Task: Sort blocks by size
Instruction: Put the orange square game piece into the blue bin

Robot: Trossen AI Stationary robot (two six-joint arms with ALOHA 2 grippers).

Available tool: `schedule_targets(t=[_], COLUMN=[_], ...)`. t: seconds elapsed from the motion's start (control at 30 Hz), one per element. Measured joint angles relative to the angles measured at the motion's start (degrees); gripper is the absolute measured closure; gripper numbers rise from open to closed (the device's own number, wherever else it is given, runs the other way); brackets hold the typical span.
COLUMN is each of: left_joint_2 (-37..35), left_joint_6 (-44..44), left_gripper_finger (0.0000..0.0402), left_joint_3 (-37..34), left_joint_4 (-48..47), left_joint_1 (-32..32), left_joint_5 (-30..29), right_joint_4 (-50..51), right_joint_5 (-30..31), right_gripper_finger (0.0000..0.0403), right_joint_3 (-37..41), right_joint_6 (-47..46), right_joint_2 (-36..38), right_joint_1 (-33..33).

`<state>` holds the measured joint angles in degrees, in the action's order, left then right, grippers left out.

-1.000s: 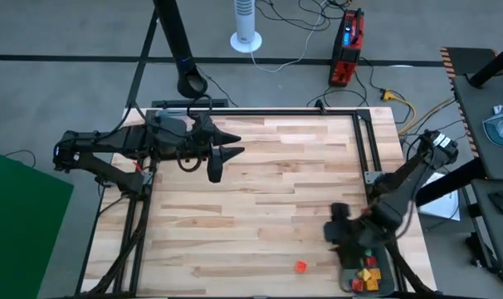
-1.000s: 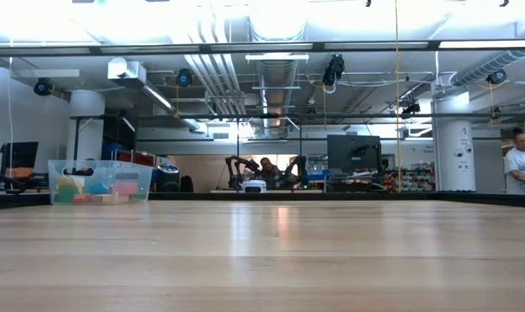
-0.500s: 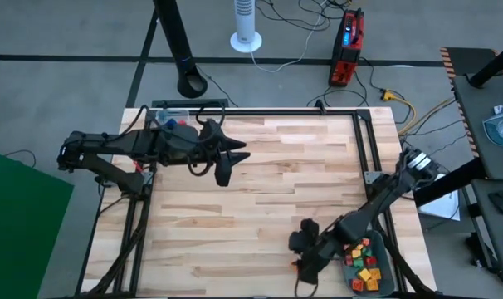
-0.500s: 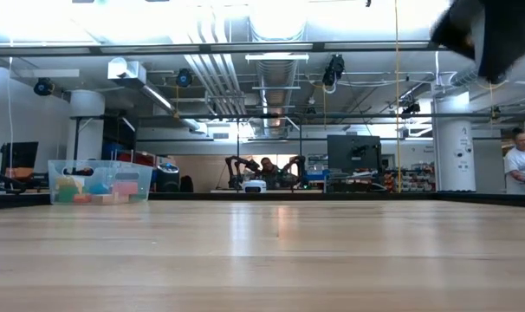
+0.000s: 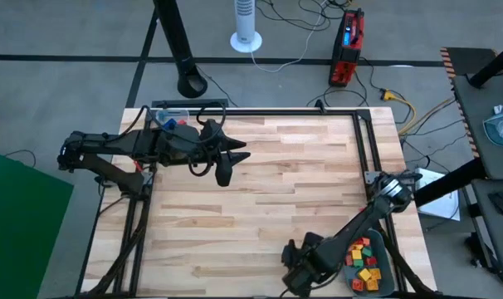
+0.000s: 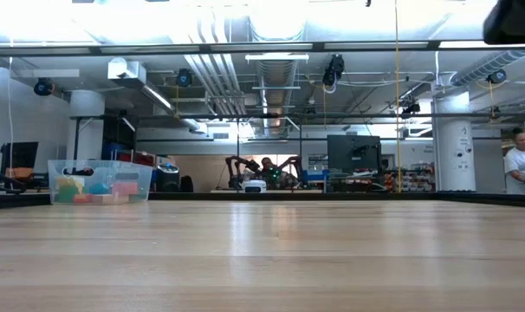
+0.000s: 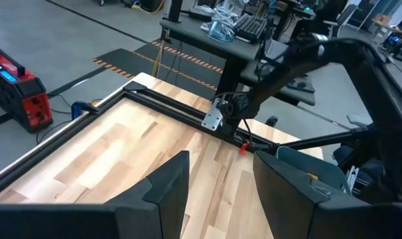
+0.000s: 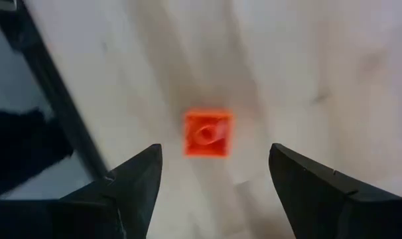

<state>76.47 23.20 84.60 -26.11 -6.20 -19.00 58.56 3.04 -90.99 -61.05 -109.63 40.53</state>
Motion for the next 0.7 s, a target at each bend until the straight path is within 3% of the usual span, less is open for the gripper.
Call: schedule_targets(t=[0.07,0.27,0.7], left_joint_2=[0.0,0.0,0.01], left_joint_6=[0.27,0.36,0.04], left_gripper_finger=[0.0247,0.0247,0.0247], left_joint_3=[0.0,0.0,0.0], left_joint_4=[0.0,-0.25,-0.94], left_joint_1=[0.0,-0.64,-1.18], left_joint_5=[0.0,0.48,0.55], right_joint_4=[0.47,5.22,5.35], right_joint_5=[-3.51,-5.51,-9.29], right_gripper_finger=[0.0135,0.0123,0.0117], right_joint_3=[-2.25,-7.44,-8.21], right_joint_6=[-0.05,-1.47,-0.51], right_joint_2=[-2.51,-7.82,-14.54], right_joint_1=[-0.61,-2.36,-2.61])
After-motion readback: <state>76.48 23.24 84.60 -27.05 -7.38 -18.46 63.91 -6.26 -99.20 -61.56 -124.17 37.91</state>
